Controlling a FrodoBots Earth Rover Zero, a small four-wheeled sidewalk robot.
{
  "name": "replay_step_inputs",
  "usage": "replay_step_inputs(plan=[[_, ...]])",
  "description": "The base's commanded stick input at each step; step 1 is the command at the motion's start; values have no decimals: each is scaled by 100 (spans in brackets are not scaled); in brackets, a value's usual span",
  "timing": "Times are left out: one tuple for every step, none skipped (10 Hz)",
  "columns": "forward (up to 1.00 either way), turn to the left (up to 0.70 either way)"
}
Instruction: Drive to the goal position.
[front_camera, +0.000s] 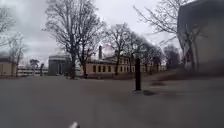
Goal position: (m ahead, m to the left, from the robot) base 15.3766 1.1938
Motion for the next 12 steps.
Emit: replay_step_inputs(plan=[[100, 0], [100, 0], [100, 0], [100, 0], [100, 0], [100, 0], [100, 0], [100, 0], [100, 0], [100, 0], [100, 0], [100, 0]])
